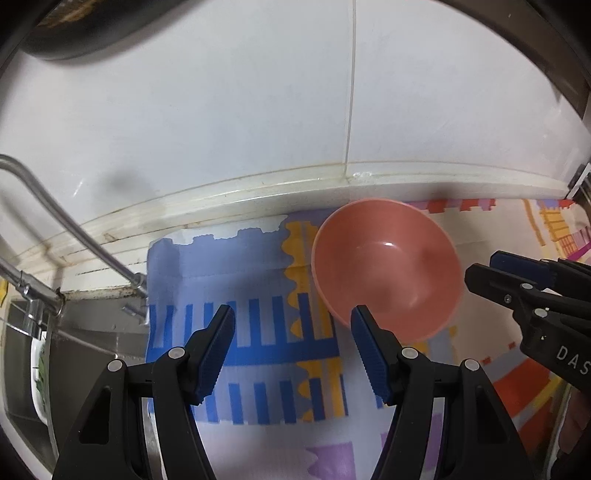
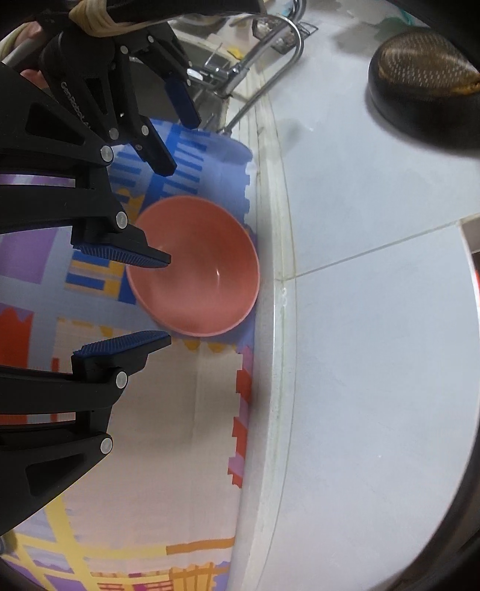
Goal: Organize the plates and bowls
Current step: 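Close both grippers on the rim of the pink bowl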
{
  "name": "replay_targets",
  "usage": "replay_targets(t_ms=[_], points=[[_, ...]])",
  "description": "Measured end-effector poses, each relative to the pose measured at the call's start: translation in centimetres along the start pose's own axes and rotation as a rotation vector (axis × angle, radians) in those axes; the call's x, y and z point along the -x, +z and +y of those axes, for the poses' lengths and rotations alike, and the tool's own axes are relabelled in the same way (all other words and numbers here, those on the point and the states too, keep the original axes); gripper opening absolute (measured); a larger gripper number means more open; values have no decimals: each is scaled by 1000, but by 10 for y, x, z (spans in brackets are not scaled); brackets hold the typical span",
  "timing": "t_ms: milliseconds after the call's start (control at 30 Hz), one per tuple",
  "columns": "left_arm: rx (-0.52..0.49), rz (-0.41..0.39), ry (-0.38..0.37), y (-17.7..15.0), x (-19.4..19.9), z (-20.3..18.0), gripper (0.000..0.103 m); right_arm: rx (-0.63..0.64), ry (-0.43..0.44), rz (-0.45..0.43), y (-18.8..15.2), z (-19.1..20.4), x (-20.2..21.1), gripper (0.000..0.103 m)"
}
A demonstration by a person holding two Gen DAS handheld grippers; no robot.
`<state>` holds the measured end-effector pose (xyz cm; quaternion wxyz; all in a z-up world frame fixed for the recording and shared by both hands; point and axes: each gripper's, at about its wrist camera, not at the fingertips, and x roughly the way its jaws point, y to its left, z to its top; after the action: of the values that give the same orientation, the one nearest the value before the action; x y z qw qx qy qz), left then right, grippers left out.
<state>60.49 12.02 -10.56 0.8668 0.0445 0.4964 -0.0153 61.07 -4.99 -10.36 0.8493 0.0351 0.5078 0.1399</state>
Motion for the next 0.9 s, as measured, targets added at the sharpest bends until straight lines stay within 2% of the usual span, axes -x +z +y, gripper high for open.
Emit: replay_targets(t_ms=[400, 600, 667, 800, 900], points=[[-5, 28, -14, 13, -45, -5, 63, -44, -2, 51, 4, -12, -43, 37], [-13, 47, -45, 18, -59, -7, 49, -56, 1, 77, 5, -15, -55, 36], [-11, 54, -54, 19, -64, -8, 41, -57, 0, 80, 5, -15, -58, 35], [-11, 66, -72, 21, -70, -11, 27, -68, -1, 84, 5, -17, -60, 22], [-4, 84, -107, 22, -73, -14, 16, -84, 6, 83, 4, -20, -61, 20]])
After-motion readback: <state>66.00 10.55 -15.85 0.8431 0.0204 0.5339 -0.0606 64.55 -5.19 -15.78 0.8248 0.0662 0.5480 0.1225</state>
